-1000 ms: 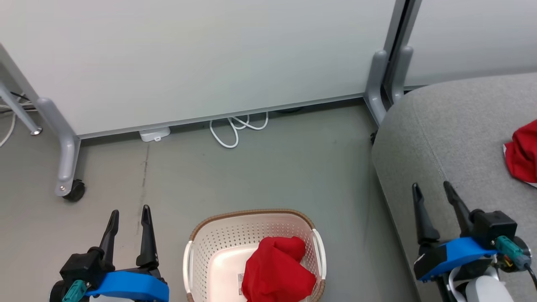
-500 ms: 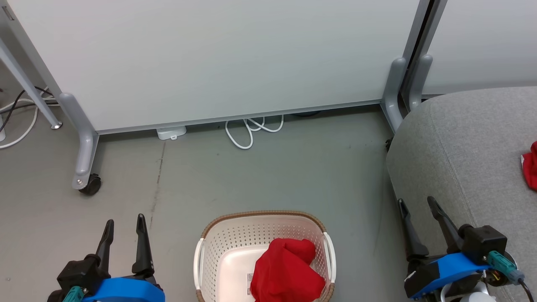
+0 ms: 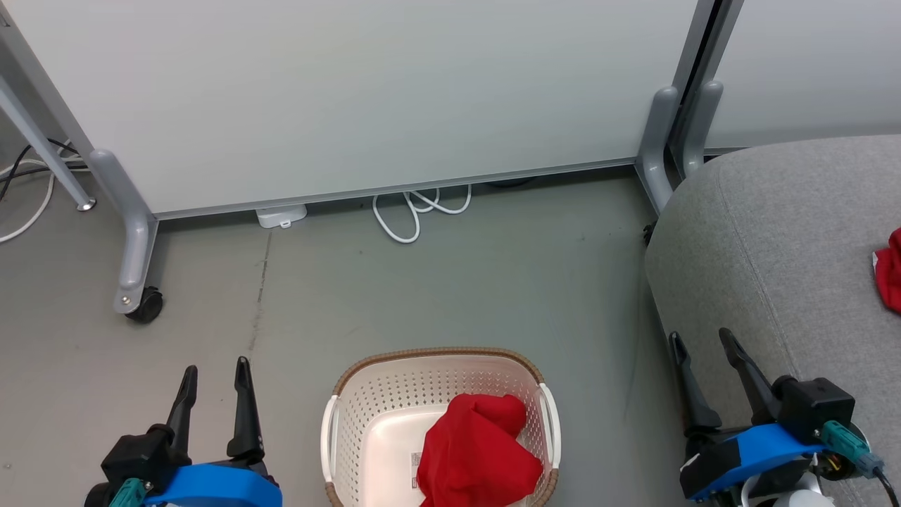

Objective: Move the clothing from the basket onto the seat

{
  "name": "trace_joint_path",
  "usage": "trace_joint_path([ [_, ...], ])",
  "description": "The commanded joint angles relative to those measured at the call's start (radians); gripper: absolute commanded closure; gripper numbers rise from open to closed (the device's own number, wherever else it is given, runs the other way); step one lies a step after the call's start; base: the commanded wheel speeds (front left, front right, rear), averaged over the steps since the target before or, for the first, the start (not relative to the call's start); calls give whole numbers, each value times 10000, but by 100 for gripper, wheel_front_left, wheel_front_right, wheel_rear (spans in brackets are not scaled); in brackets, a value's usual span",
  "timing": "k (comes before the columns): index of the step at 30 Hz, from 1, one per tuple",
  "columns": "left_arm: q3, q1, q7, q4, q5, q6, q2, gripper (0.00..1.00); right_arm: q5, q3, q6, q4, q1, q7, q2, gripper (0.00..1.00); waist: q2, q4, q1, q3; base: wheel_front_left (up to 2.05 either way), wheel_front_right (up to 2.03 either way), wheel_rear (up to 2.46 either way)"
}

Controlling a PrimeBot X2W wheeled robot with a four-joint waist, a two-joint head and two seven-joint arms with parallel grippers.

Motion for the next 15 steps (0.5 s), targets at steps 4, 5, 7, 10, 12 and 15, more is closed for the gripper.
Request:
trace_joint_path([
  [4,-204,-241,-26,51,-58,-15,-16,0,103,60,1,-113,-93,10,4,0,-1,-92,0,236,0,0,0],
  [5,-248,-283,-28,70,-76,-15,-17,0,88,87,1,-134,-156,4,4,0,-1,-127,0,322,0,0,0],
  [7,-383,-431,-26,138,-113,-14,-16,0,100,144,1,-188,-305,-25,4,0,-1,-211,0,537,0,0,0],
  [10,-603,-687,-26,293,-119,-14,-19,0,156,308,1,-294,-539,-42,4,0,-1,-393,0,980,0,0,0],
  [12,-819,-946,-26,436,-124,-14,-18,0,169,452,1,-390,-781,-54,4,0,-1,-545,0,1374,0,0,0],
  [15,-1262,-1474,-26,720,-105,-14,-17,0,134,679,1,-546,-1175,-38,4,0,-1,-786,0,2046,0,0,0],
])
